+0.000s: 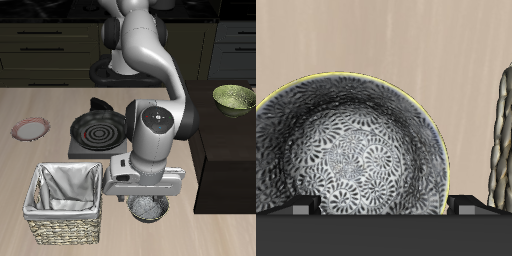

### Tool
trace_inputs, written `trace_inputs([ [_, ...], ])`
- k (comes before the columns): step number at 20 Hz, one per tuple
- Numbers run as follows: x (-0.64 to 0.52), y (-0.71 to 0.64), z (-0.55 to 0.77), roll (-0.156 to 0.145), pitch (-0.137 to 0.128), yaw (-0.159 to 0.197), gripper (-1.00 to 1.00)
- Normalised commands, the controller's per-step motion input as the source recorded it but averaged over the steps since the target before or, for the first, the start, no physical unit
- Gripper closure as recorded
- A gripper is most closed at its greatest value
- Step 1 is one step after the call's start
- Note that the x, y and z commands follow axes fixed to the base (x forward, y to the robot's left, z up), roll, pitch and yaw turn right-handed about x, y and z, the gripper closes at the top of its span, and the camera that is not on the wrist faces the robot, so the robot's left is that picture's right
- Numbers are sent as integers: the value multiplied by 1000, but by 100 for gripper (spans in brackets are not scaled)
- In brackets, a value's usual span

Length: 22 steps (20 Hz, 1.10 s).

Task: Place the black bowl on the plate

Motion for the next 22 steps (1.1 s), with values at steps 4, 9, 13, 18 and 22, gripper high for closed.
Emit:
trace_inputs([
  [4,18,-50,-163,-7,19,4,-100],
  [9,30,-110,-139,-21,16,8,-100],
  [13,3,8,-256,23,38,-9,-100],
  [18,-8,38,-90,19,15,-14,100],
  [22,4,-54,118,2,-10,-44,100],
])
